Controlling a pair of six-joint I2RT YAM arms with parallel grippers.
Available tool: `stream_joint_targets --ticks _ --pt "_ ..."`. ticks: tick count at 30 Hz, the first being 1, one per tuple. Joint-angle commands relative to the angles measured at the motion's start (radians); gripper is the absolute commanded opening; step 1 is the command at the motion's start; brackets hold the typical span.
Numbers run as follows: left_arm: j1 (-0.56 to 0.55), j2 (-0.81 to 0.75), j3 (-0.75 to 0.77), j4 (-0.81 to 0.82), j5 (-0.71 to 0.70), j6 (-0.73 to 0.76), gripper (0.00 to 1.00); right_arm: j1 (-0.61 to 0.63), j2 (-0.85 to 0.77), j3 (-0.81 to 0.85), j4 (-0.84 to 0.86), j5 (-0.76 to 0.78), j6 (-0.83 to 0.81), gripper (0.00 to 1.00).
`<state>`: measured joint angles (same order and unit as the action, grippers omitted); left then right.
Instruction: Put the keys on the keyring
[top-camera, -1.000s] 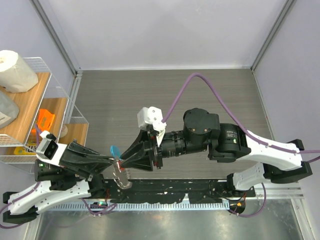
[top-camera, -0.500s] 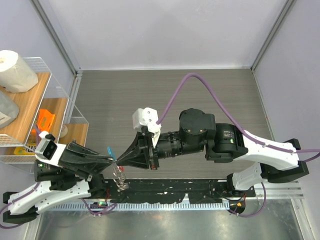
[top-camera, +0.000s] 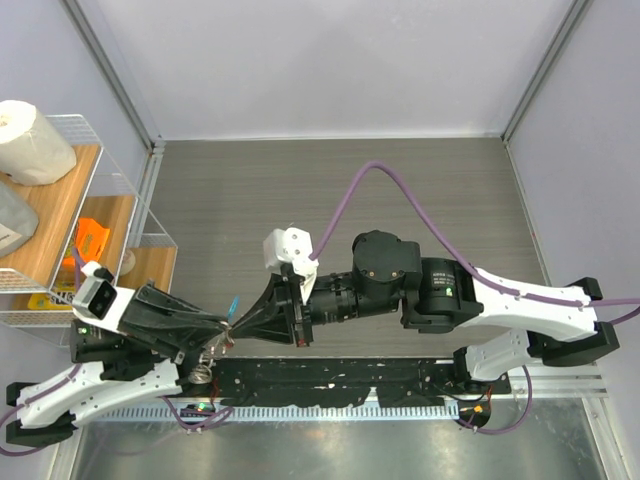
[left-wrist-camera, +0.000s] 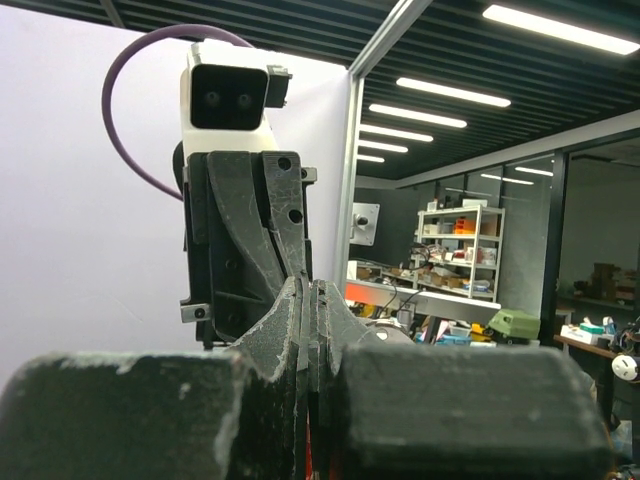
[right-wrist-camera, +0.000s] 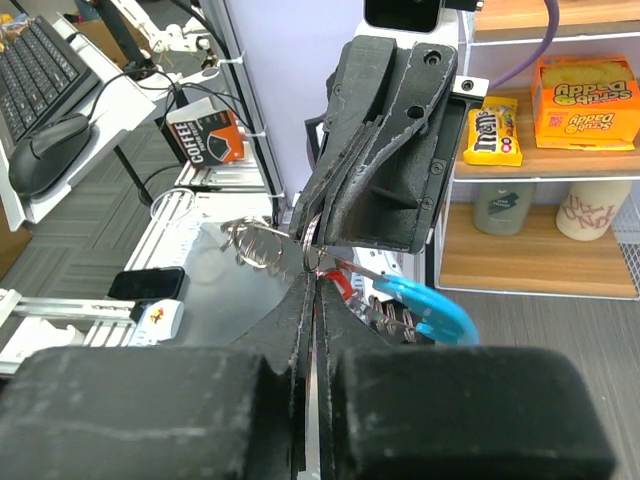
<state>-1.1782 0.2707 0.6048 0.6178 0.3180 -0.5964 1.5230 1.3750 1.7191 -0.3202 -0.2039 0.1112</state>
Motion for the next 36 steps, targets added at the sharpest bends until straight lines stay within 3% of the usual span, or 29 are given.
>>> stream_joint_targets --ticks 1,5,15,18,20,27,36 --pt "0.000 0.016 0.012 0.086 -0.030 -0.002 0.00 0.008 -0.020 -0.035 0.046 0.001 0.019 0.12" --pt "-0.001 0.013 0.012 0.080 -0.031 0.000 0.00 0.008 -0.072 -0.067 0.040 0.052 0.008 0.39" --pt "0.000 0.012 0.033 -0.074 -0.112 0.073 0.00 0.003 -0.274 -0.226 -0.052 0.374 0.005 0.71" --pt "-0.001 0.024 0.073 -0.191 -0.178 0.134 0.00 -0.003 -0.319 -0.265 -0.120 0.539 0.037 0.90" --pt "0.000 0.038 0.090 -0.257 -0.250 0.176 0.00 -0.009 -0.335 -0.279 -0.183 0.621 0.054 0.97" --pt "0.000 0.117 0.177 -0.507 -0.419 0.316 0.00 -0.009 -0.363 -0.394 -0.336 0.948 0.175 0.96" --pt "0.003 0.312 0.225 -0.673 -0.591 0.418 0.00 -0.030 -0.435 -0.651 -0.327 0.971 0.266 0.95"
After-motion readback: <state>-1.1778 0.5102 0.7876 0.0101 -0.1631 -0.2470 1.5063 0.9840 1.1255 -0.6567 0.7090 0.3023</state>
